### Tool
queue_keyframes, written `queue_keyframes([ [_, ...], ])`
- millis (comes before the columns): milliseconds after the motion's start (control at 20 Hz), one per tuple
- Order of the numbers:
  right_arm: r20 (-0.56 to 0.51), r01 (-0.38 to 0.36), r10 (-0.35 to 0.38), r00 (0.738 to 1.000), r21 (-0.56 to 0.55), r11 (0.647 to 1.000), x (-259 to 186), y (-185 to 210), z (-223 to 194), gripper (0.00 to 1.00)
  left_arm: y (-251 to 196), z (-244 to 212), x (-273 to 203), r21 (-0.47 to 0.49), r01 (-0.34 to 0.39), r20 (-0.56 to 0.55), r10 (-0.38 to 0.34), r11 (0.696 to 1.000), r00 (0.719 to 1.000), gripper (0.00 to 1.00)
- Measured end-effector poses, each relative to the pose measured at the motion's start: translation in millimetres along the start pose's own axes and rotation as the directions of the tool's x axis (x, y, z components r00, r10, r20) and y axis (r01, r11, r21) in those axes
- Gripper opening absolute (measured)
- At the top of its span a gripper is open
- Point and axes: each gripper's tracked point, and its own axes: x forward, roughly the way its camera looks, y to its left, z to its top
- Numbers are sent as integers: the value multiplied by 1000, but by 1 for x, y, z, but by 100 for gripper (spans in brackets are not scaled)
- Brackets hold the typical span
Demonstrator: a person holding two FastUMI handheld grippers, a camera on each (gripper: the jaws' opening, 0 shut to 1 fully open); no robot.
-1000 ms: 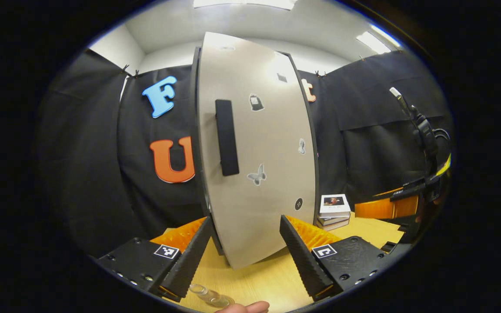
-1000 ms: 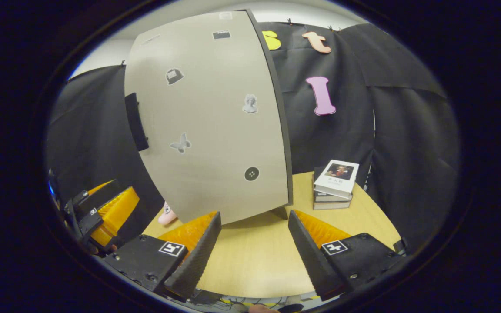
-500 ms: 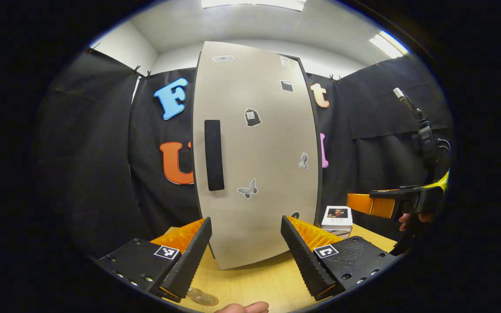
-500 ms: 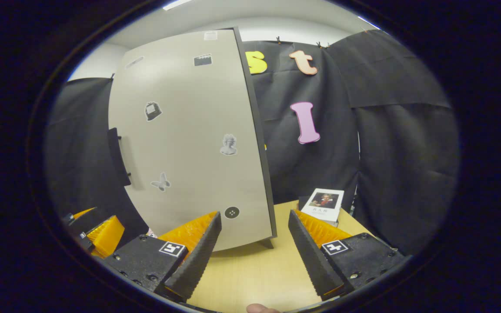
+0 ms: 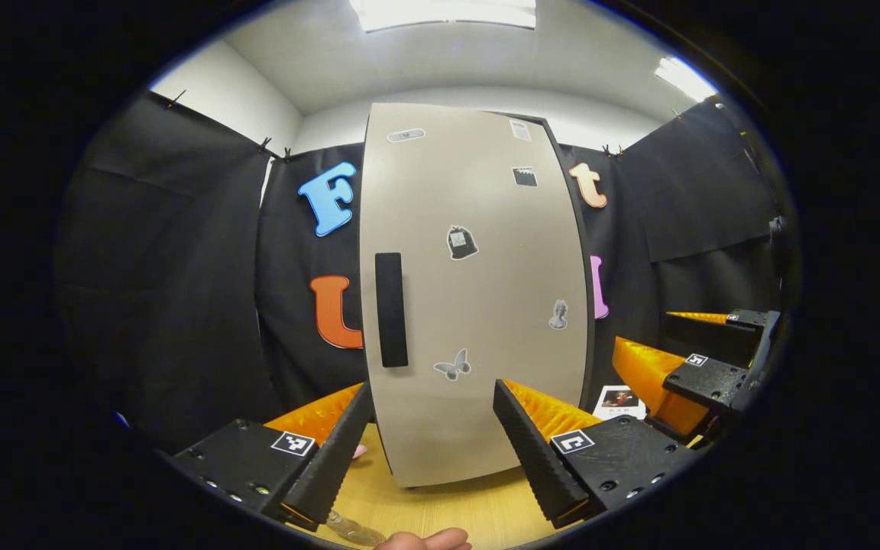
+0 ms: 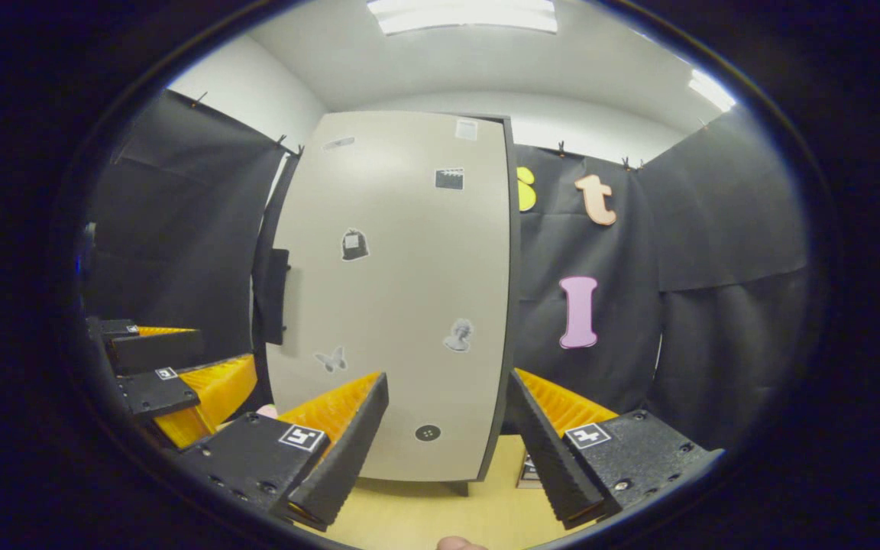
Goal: Open the cabinet door with the right hand, grasp the bottle in the cabinet with the left hand and place it on the coaster, then close the cabinet door with the right hand.
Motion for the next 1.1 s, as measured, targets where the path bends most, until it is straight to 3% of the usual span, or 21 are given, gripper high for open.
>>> queue_keyframes([
  [200,-27,36,-35,999,38,999,8,-13,-4,96,1,-4,5,-29,6,-5,-6,1000,1000,96],
  [300,-25,36,-35,999,40,999,9,-12,-3,99,0,7,5,-65,7,30,-5,998,1000,96],
  [400,-21,27,-27,999,25,999,10,-10,-2,96,11,16,8,-60,-27,60,31,998,998,96],
  [500,-15,14,-13,1000,17,1000,12,-6,0,99,6,13,11,-70,-21,56,25,997,998,96],
  [800,-14,-25,25,1000,-8,1000,15,9,7,96,2,6,13,-70,-22,29,25,997,999,95],
  [900,0,-54,54,999,-13,998,22,18,18,99,6,13,17,-51,-31,43,33,998,999,95],
  [1100,-14,-44,43,999,-39,998,39,24,32,99,11,33,29,-87,-32,67,38,996,997,95],
])
